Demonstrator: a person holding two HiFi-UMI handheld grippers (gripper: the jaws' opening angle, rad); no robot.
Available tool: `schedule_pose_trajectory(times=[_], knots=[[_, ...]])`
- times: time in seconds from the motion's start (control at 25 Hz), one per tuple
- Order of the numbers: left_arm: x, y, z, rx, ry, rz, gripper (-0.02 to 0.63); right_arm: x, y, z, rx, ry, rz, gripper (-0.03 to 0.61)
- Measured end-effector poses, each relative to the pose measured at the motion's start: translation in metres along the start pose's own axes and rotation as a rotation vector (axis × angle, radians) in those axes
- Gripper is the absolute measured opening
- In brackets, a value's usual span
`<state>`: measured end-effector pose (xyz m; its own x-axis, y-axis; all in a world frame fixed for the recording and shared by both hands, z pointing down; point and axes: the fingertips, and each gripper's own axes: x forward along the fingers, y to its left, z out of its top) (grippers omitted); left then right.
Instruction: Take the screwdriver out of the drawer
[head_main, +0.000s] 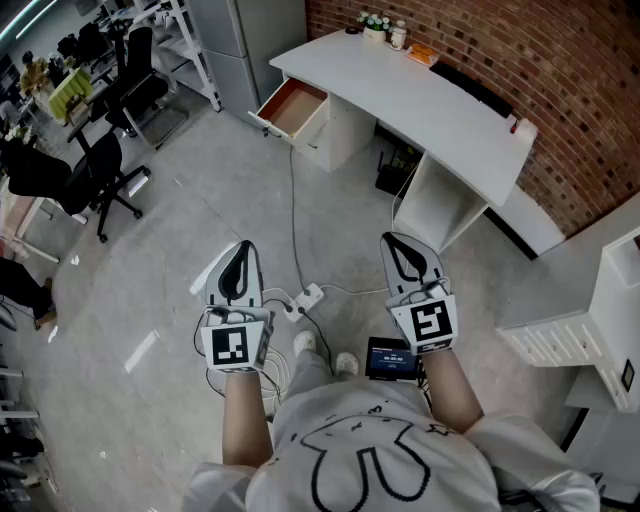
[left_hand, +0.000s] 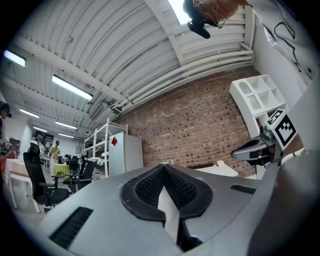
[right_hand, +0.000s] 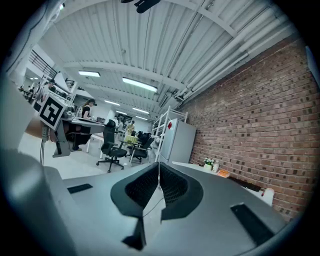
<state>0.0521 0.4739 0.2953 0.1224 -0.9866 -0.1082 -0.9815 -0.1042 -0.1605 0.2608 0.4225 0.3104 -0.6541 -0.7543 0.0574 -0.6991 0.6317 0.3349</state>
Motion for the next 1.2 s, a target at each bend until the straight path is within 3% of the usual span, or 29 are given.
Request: schedule_pose_trajectory(times=[0.32,0.68,0.84,1.2], knots=[[0.018,0.051,-0.012,-0.014,0.001,0.005,0.012,0.025,-0.021,0.003,0.022,0.037,-0.088,0.021],[0.055,0.113,-0.033,-0.035,-0.013,-0.033,0.012,0.085,-0.004,0.015,-0.016,0.041,-0.115,0.021],[0.078,0.138,-0.038,-0.038,-0.022,-0.058,0.012,0.111,-0.002,0.020,0.017,0.043,-0.158,0.021],[0.107,0.168,-0.054,-0.047,-0.018,-0.114,0.012,0.140,0.005,0.017,0.017,0.066,-0.214,0.021]])
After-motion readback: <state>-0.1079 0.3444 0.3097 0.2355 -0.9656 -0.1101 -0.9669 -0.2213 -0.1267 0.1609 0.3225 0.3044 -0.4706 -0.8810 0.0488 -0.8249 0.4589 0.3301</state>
